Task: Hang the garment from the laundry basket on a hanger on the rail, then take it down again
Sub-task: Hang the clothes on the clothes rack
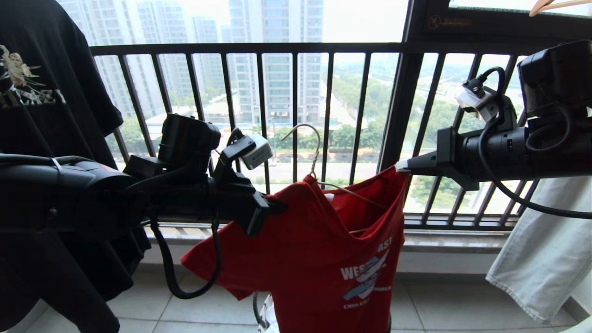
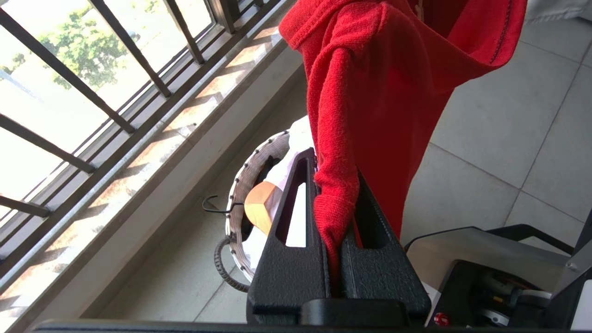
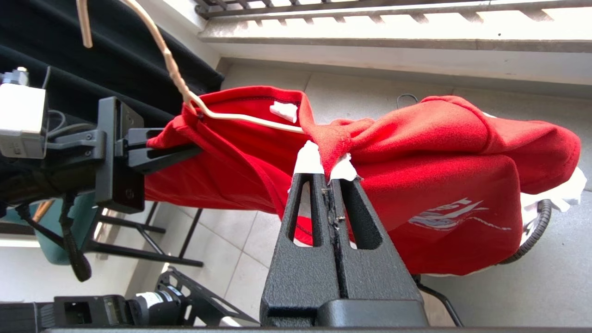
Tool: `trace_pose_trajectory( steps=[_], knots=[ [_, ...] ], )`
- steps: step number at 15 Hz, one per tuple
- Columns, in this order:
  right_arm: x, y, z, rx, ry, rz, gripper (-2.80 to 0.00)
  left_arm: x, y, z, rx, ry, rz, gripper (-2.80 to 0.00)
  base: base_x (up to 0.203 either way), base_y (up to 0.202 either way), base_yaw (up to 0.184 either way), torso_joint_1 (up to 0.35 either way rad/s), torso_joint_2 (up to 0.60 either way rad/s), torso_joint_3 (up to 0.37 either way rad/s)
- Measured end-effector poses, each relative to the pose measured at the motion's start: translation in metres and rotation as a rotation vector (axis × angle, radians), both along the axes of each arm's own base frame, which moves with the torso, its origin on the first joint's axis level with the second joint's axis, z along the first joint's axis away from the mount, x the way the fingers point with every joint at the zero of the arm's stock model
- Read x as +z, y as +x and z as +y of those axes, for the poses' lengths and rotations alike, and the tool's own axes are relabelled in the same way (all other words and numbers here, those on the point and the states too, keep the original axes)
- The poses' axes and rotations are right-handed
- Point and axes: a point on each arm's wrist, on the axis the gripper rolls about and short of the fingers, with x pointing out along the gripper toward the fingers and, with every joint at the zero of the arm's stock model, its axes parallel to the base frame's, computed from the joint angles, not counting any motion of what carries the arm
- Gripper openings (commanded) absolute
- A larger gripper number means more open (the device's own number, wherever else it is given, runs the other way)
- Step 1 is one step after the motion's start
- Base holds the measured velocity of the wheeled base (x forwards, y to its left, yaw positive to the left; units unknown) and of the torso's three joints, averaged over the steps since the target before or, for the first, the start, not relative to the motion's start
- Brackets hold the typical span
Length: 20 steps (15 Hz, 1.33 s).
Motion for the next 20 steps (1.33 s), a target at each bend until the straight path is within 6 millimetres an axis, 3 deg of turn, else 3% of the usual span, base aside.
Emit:
trace_pose_trajectory(
  steps=[4, 10, 16, 20],
  knots=[
    [-0.012, 0.013, -0.004, -0.016, -0.036, 0.019, -2.80, 0.012, -0.013, 0.007, 0.001, -0.015, -0.034, -2.80, 0.000, 0.000, 0.000, 0.000, 0.00, 0.000],
    [-0.013, 0.019, -0.010, -0.044, -0.048, 0.017, -2.80, 0.011, -0.012, 0.008, 0.062, 0.050, -0.086, -2.80, 0.000, 0.000, 0.000, 0.000, 0.00, 0.000],
    [-0.004, 0.009, -0.010, -0.031, -0.038, -0.002, -2.80, -0.001, 0.001, 0.001, 0.131, 0.101, -0.085, -2.80, 0.000, 0.000, 0.000, 0.000, 0.00, 0.000],
    [-0.005, -0.001, 0.003, 0.020, -0.039, 0.025, -2.80, -0.007, 0.001, -0.008, 0.116, 0.105, -0.065, -2.80, 0.000, 0.000, 0.000, 0.000, 0.00, 0.000]
  ],
)
